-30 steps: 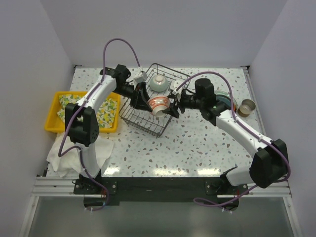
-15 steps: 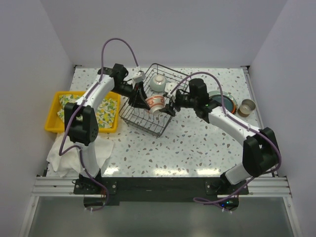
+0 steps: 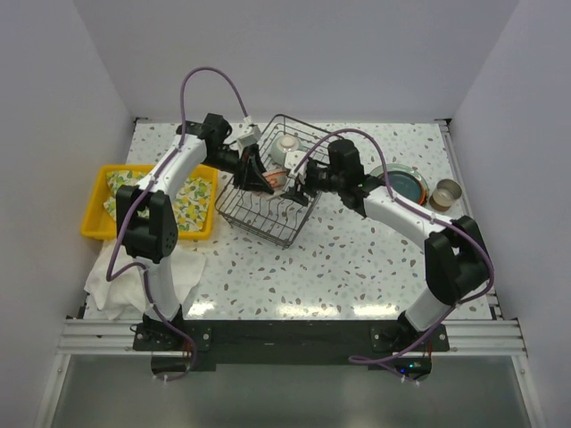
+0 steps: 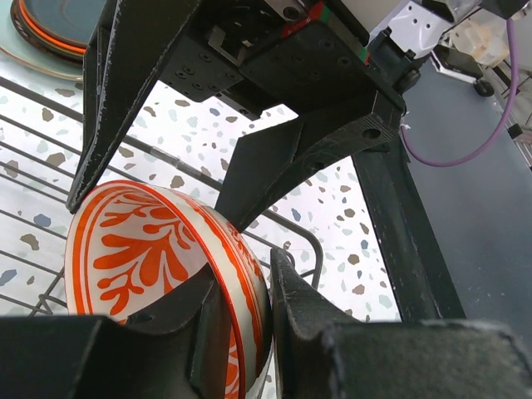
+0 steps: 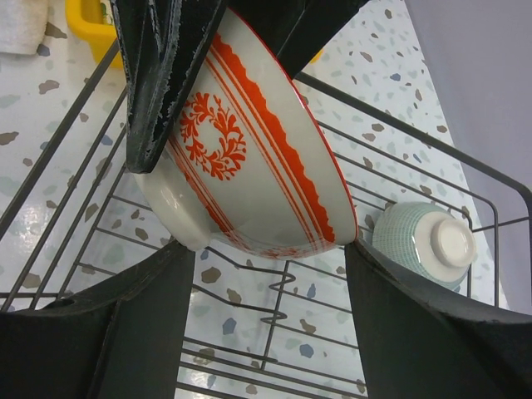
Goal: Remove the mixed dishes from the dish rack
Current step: Place the bowl at the center of the board.
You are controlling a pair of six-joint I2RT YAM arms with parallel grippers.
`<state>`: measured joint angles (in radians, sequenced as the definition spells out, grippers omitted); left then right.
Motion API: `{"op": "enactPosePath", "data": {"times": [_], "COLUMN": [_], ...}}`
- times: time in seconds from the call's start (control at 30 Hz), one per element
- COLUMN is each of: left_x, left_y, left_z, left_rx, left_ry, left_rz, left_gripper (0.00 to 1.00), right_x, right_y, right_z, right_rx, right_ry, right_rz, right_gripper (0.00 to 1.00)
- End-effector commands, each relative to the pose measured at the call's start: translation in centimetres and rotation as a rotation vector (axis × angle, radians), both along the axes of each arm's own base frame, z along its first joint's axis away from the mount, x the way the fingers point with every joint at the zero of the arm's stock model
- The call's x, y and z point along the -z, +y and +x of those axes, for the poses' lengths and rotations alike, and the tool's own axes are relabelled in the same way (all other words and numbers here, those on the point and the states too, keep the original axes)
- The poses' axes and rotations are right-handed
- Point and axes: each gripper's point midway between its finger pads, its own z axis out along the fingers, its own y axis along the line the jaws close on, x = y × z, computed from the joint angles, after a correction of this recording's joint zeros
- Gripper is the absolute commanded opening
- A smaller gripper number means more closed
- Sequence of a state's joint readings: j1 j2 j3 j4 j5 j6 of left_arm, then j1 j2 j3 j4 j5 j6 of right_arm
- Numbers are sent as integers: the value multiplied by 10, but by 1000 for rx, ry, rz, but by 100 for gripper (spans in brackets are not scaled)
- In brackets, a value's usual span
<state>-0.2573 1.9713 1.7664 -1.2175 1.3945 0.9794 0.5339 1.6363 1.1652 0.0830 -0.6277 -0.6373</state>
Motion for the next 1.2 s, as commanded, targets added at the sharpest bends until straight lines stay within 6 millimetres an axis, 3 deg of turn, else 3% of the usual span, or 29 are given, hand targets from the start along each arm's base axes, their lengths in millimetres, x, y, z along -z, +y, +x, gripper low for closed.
{"op": "enactPosePath", "data": {"times": [0.0,0.2,0.27,0.3,0.6,0.9,0.97,1.1,1.17], "left_x": [-31,-20,-12,-9,3,2,0,0,-3], "left_y": [-15,-16,-15,-15,-9,-4,-4,-1,2], "left_z": [-26,-17,-11,-9,4,9,12,19,23], "left_rx": [51,39,23,19,-73,-134,-153,-202,-236], "left_ry": [105,127,144,149,116,74,61,31,-4], "left_rz": [-86,-32,14,25,148,198,210,252,279], "left_gripper": [0,0,0,0,0,0,0,0,0], "right_x": [-85,-81,-81,-80,-86,-101,-95,-90,-98], "right_y": [-14,-22,-26,-27,-41,-58,-62,-76,-84], "right_z": [52,46,42,41,27,5,1,-2,0], "right_rx": [164,183,189,193,240,294,310,449,532], "right_ry": [-292,-282,-276,-274,-238,-191,-176,-30,31], "right_rz": [88,71,65,62,71,105,110,170,211], "right_gripper": [53,64,81,98,99,98,98,99,98]}}
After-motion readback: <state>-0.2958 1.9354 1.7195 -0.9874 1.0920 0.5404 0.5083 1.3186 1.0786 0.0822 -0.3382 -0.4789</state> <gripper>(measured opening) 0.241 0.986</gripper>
